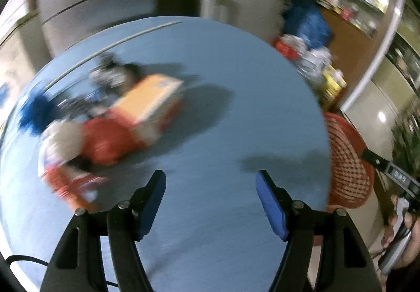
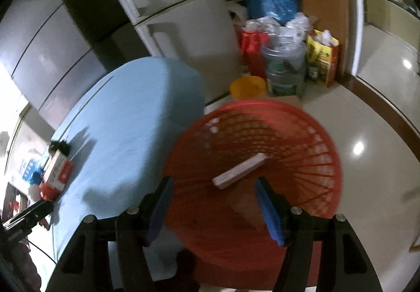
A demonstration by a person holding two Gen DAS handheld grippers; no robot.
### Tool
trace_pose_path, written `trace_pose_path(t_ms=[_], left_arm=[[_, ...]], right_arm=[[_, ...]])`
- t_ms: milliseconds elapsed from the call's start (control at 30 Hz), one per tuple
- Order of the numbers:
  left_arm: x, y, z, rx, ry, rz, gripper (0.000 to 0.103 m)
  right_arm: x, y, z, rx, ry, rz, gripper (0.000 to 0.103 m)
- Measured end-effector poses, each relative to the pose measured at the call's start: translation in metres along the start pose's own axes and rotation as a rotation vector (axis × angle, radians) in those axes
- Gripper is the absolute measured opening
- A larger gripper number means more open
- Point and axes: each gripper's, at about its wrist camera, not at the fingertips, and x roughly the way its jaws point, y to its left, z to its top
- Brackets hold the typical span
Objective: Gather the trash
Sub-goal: 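Grasp the orange plastic bag with the left tool while the right tool grasps the white crumpled bag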
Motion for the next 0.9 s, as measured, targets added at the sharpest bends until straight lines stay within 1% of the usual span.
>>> trace_pose_path(t_ms=[67,133,233,367,467,567,600,633,667,700,800,867,900], left_arm=[[-0.007,0.024,-0.008,-0.060,-0.018,0.046,0.072],[-0.014,0.051,-0.018,-0.126,-0.039,0.111,0.073],[-0.017,0.080,-0.028,-0.206,-0.049,0.181,0.073],[-0.008,0.112,-0.036,-0.314,-0.023,0.199,0.074],[0.001,0.120,-0.035,-0.341,-0.009,0.189,0.074],[0.013,0.124,-0.028,-0.354,-0.004,0.191,0.074],[0.015,0.126,-0.027,-0.359,-0.008,0.184,0.065],[0.017,0.128,-0.027,-0.364,-0.017,0.163,0.049],[0.020,0.131,-0.026,-0.366,-0.007,0.146,0.028],[0.020,0.134,-0.025,-0.371,-0.008,0.129,0.028],[0.012,0.139,-0.030,-0.371,-0.023,0.136,0.027],[0.004,0.144,-0.038,-0.379,-0.033,0.135,0.027],[-0.001,0.147,-0.043,-0.383,-0.038,0.146,0.027]], right_arm=[[0.002,0.019,-0.003,-0.033,0.010,0.017,0.068],[0.003,0.040,-0.007,-0.072,0.013,0.033,0.068],[0.003,0.069,-0.011,-0.127,0.009,0.055,0.068],[0.002,0.105,-0.015,-0.210,0.008,0.080,0.068],[0.001,0.126,-0.019,-0.256,0.010,0.096,0.068],[0.000,0.137,-0.023,-0.291,0.013,0.100,0.068],[0.000,0.140,-0.024,-0.299,0.014,0.101,0.068],[-0.001,0.144,-0.026,-0.307,0.015,0.102,0.068],[-0.001,0.147,-0.027,-0.315,0.018,0.103,0.068],[-0.001,0.150,-0.027,-0.321,0.019,0.105,0.068],[-0.001,0.165,-0.027,-0.346,0.022,0.121,0.068],[0.001,0.180,-0.027,-0.371,0.022,0.145,0.068],[0.001,0.187,-0.026,-0.383,0.023,0.156,0.068]])
